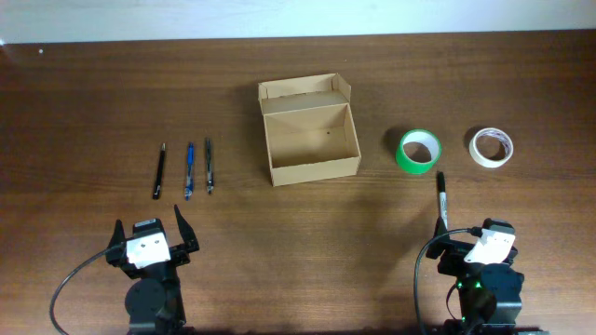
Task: Pack container
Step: 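Raise both arms from the rest pose toward the table objects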
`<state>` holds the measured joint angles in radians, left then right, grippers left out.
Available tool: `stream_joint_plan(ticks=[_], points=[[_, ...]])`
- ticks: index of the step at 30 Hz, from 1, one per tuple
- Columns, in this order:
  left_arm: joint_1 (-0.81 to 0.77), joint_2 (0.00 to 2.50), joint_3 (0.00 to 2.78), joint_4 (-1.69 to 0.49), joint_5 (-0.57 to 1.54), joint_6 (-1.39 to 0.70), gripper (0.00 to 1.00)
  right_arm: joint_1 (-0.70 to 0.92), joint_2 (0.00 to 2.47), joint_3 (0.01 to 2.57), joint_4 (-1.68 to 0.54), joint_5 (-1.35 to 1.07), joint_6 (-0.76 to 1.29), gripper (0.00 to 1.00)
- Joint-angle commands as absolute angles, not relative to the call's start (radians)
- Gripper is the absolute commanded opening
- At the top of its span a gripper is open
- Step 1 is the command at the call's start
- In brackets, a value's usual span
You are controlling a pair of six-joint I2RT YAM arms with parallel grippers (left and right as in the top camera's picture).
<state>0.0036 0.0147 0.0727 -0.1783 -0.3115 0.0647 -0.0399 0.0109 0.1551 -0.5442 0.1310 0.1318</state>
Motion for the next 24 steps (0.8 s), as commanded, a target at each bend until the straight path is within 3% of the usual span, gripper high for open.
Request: stream_joint_plan(ticks=[1,24], points=[[0.010,0.006,0.057,-0.174,-0.311,0.077,0.99,-0.048,0.003,0.147,-0.542,0.143,0.139,0.99],[0.010,0.006,0.057,-0.171,-0.306,0.076,0.99,-0.048,0.003,0.146,-0.528,0.147,0.138,0.98]])
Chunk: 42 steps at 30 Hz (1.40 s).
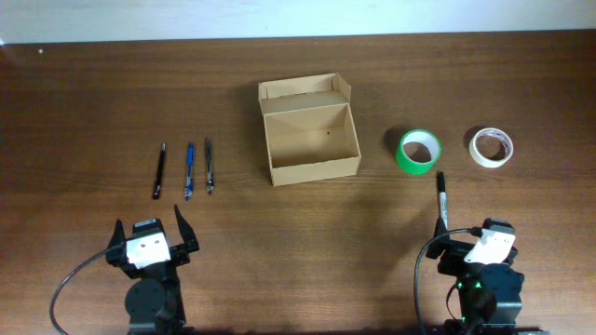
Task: Pack container
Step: 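Raise both arms from the rest pose toward the table objects, then lower the right gripper onto the green tape roll and grasp it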
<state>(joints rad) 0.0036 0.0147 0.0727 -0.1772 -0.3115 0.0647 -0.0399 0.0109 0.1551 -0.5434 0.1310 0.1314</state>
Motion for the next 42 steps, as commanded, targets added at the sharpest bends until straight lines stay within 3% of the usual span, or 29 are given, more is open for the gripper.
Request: stream_joint_plan(ticks=[1,6,10,13,19,23,30,36,42], points=[[0.010,0.006,0.057,-0.174,-0.270,0.076,0.99,-0.048,0.003,0.143,-0.504,0.138,0.140,0.99],[0.009,0.006,0.057,-0.117,-0.112,0.076,0.99,-0.046,0.003,0.140,-0.467,-0.163,0.263,0.99],[0.009,0.006,0.077,-0.080,0.093,0.038,0.99,-0.046,0.003,0.140,-0.450,-0.247,0.349,0.99],[0.010,0.019,0.142,-0.196,0.081,-0.123,0.99,-0.046,0.004,0.143,-0.374,-0.344,0.409,0.99],[0.010,0.188,0.355,-0.305,-0.045,-0.171,0.99,-0.046,0.090,0.265,-0.313,-0.392,0.423,0.99],[0.010,0.443,0.545,-0.332,-0.076,-0.133,0.99,-0.046,0.294,0.427,-0.350,-0.409,0.336,0.99],[0.041,0.999,0.970,-0.462,-0.050,-0.025,0.99,-0.046,0.867,0.969,-0.751,-0.382,0.089,0.99],[0.102,1.384,1.291,-0.575,0.062,-0.025,0.99,-0.046,1.263,1.382,-0.993,-0.442,0.130,0.99],[0.134,1.600,1.395,-0.589,0.141,-0.025,0.99,-0.047,1.516,1.566,-1.007,-0.420,0.202,0.99]])
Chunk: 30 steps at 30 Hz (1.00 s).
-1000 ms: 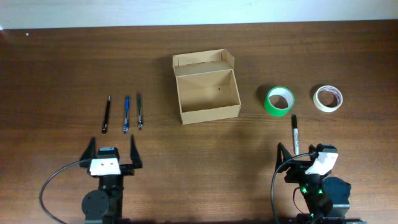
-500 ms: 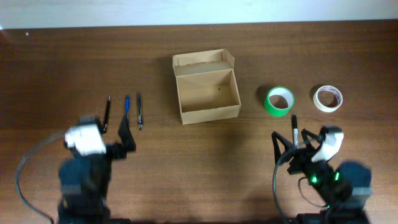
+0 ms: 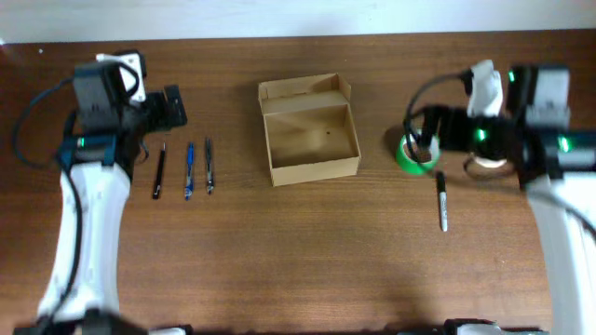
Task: Pack container
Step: 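Lower the right gripper onto the green tape roll and grasp it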
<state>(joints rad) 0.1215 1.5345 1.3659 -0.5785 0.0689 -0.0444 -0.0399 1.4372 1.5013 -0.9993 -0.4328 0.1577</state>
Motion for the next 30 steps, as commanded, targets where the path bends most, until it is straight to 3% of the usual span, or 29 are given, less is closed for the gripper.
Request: stream_joint_plan(ticks=[1,6,22,28,30], points=[[0.134,1.622,1.395,-0.590,0.142,-0.025,0.99,-0.047,1.550,1.583,-1.010,-0.366,0.227,0.98],[0.134,1.702,1.395,-0.624,0.139,-0.025,0.99,-0.052,1.702,1.610,-1.036,-0.143,0.335,0.94],[0.134,1.729,1.395,-0.630,0.132,-0.025,0.99,-0.103,2.032,1.610,-1.085,-0.066,0.335,0.77],[0.134,1.729,1.395,-0.630,0.132,-0.025,0.99,-0.105,2.101,1.608,-1.076,-0.047,0.339,0.56],[0.134,1.729,1.395,-0.630,0.132,-0.025,0.99,-0.105,2.116,1.608,-1.072,-0.049,0.343,0.40]])
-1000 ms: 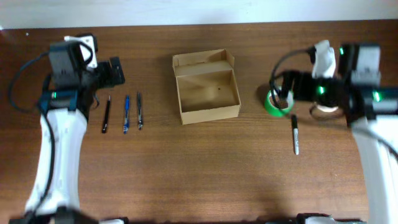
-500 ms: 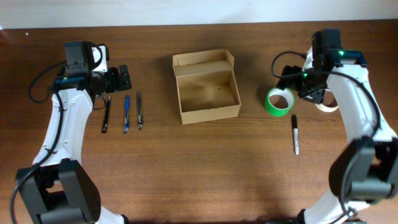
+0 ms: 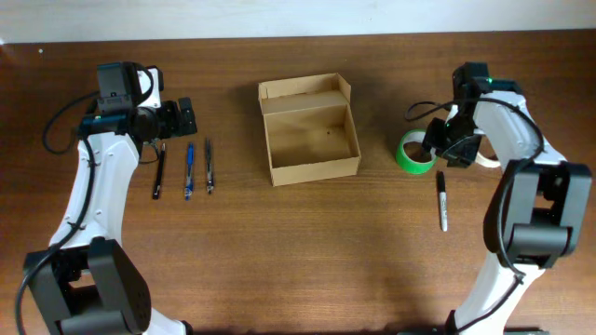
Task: Pack container
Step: 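Lower the right gripper onto the green tape roll and grasp it, then carry the green tape into the box and release it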
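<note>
An open cardboard box stands mid-table with its lid flap folded back. To its right lies a green tape roll, and my right gripper hangs over that roll's right rim, fingers apparently open. A white tape roll is partly hidden behind the right arm. A black marker lies below the green roll. On the left lie a black pen, a blue pen and a dark pen. My left gripper hovers open just above their upper ends.
Both arms reach in from the table's front edge and arc along the left and right sides. Cables loop near each wrist. A pale wall edge runs along the back of the brown wooden table.
The right gripper has moved right and slightly nearer, from the green roll's left part to its right rim. The left gripper has shifted a little right and down above the pens. No object has moved.
Both arms first sat folded at the table's front edge with grippers open, and stayed so at the second moment. By the third they were stretched out, left above the pens, right at the green tape. Now both sit lower and closer to those things.
</note>
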`<state>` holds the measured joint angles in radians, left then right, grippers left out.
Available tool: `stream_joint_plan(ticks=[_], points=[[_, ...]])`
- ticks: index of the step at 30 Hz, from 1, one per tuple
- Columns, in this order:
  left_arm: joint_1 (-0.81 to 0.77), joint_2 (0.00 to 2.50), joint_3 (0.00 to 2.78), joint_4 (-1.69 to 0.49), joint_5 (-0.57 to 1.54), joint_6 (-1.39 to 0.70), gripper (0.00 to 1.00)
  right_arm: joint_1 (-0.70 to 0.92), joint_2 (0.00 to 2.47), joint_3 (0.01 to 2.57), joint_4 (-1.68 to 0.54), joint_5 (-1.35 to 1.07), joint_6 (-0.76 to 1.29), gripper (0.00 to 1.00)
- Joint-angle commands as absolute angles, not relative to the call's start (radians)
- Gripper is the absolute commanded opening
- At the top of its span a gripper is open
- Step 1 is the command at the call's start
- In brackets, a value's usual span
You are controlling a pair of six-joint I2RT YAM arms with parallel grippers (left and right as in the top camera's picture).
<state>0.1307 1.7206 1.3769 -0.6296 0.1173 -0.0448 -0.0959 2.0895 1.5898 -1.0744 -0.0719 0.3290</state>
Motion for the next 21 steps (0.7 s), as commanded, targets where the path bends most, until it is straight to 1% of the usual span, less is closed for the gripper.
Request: stream_joint_plan(ticks=[1,3,5,7,12,14,17,21], points=[[0.134,1.729,1.395,-0.630,0.132,-0.025,0.99,-0.105,2.120,1.608,-1.070,-0.051,0.344,0.33],[0.134,1.729,1.395,-0.630,0.132,-0.025,0.99,-0.105,2.130,1.608,-1.066,-0.048,0.351,0.24],[0.134,1.729,1.395,-0.630,0.132,-0.025,0.99,-0.105,2.135,1.608,-1.060,-0.047,0.350,0.21],[0.134,1.729,1.395,-0.630,0.132,-0.025,0.99,-0.105,2.135,1.608,-1.053,-0.047,0.350,0.04],[0.134,1.729,1.395,-0.630,0.132,-0.025,0.99,-0.105,2.121,1.621,-1.061,-0.047,0.350,0.04],[0.134,1.729,1.395,-0.630,0.132,-0.025,0.99,-0.104,2.075,1.663,-1.086,-0.048,0.349,0.04],[0.134,1.729,1.395,-0.630,0.132,-0.025,0.99,-0.089,1.991,1.769,-1.144,-0.079,0.331,0.04],[0.134,1.729,1.395,-0.630,0.132,-0.025,0.99,-0.028,1.882,1.957,-1.231,-0.182,0.245,0.04]])
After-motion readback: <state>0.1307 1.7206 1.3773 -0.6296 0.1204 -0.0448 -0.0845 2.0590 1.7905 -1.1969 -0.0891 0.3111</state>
